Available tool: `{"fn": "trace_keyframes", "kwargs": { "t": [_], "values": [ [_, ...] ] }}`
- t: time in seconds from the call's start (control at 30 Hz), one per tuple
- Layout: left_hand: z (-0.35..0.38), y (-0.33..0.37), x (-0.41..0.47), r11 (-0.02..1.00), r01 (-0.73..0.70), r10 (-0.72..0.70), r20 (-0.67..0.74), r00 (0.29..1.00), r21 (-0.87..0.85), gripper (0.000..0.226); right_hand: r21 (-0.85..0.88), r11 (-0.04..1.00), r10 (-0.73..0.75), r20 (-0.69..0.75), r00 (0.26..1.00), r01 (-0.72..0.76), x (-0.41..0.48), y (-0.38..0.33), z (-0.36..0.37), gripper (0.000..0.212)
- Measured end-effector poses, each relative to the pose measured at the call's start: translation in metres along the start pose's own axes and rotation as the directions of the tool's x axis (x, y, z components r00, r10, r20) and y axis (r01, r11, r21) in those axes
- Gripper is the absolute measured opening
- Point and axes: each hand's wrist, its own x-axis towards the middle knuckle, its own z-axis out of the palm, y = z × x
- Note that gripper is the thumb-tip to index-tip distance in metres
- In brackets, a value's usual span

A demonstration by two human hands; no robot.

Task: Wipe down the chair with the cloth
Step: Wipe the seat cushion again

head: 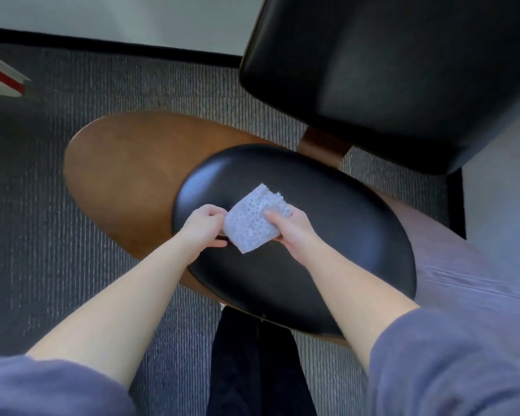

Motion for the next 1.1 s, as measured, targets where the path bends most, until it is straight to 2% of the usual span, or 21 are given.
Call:
{"fn": "trace_keyframes", "kwargs": {
  "t": [0.03,0.07,0.13,0.17,0.2,0.23,0.27,0.33,0.37,0.43,0.53,0.67,0.9,1.03,1.1],
  "values": [
    [0.000,-0.003,0.008,0.981,-0.048,0.064,-0.077,0.995,0.190,0.027,-0.078,0.996,-0.052,-0.149,0.987,0.041,0.003,-0.004,-0.001,0.004],
    [0.000,-0.004,0.013,0.915,-0.101,0.156,-0.112,0.981,0.390,0.029,-0.182,0.978,-0.153,-0.287,0.946,0.103,0.008,-0.008,-0.004,0.013],
    [0.001,-0.004,0.021,0.687,-0.199,0.347,-0.075,0.935,0.698,0.037,-0.379,0.900,-0.367,-0.400,0.840,0.213,0.020,-0.014,-0.010,0.019],
    [0.001,-0.003,0.025,0.550,-0.229,0.420,-0.029,0.907,0.803,0.042,-0.487,0.840,-0.446,-0.370,0.815,0.238,0.025,-0.016,-0.012,0.011],
    [0.001,-0.001,0.029,0.408,-0.239,0.465,0.025,0.885,0.881,0.050,-0.639,0.728,-0.522,-0.285,0.804,0.247,0.031,-0.017,-0.013,0.012],
    [0.001,0.000,0.036,0.278,-0.231,0.466,0.079,0.881,0.933,0.061,-0.780,0.582,-0.543,-0.162,0.824,0.230,0.038,-0.014,-0.013,0.028],
    [0.000,0.001,0.042,0.183,-0.208,0.436,0.110,0.893,0.961,0.073,-0.862,0.458,-0.499,-0.047,0.865,0.217,0.045,-0.009,-0.013,0.042],
    [-0.005,0.000,0.055,0.069,-0.149,0.355,0.115,0.928,0.986,0.100,-0.909,0.353,-0.348,0.092,0.933,0.221,0.051,0.005,-0.008,0.049],
    [-0.008,-0.002,0.061,0.023,-0.130,0.333,0.115,0.936,0.991,0.110,-0.913,0.332,-0.292,0.140,0.946,0.237,0.053,0.014,-0.005,0.046],
    [-0.010,-0.003,0.068,-0.049,-0.120,0.318,0.129,0.939,0.992,0.122,-0.916,0.301,-0.253,0.193,0.948,0.266,0.056,0.031,0.004,0.056],
    [-0.003,0.003,0.076,-0.055,-0.108,0.269,0.119,0.956,0.993,0.131,-0.886,0.342,-0.341,0.192,0.920,0.312,0.072,0.046,0.007,0.068],
    [0.018,0.017,0.087,0.033,-0.023,0.157,0.017,0.987,0.999,0.144,-0.937,0.126,-0.413,0.250,0.876,0.327,0.106,0.043,-0.007,0.073],
    [0.038,0.031,0.102,0.152,0.085,0.050,-0.093,0.994,0.985,0.158,-0.957,0.107,-0.486,0.186,0.854,0.269,0.169,-0.014,-0.037,0.073],
    [0.037,0.032,0.101,0.165,0.094,0.022,-0.099,0.995,0.982,0.157,-0.969,0.096,-0.522,0.147,0.840,0.228,0.195,-0.033,-0.057,0.069],
    [0.037,0.033,0.100,0.166,0.101,0.012,-0.104,0.995,0.981,0.157,-0.967,0.127,-0.542,0.120,0.832,0.221,0.197,-0.031,-0.070,0.067]
  ]
}}
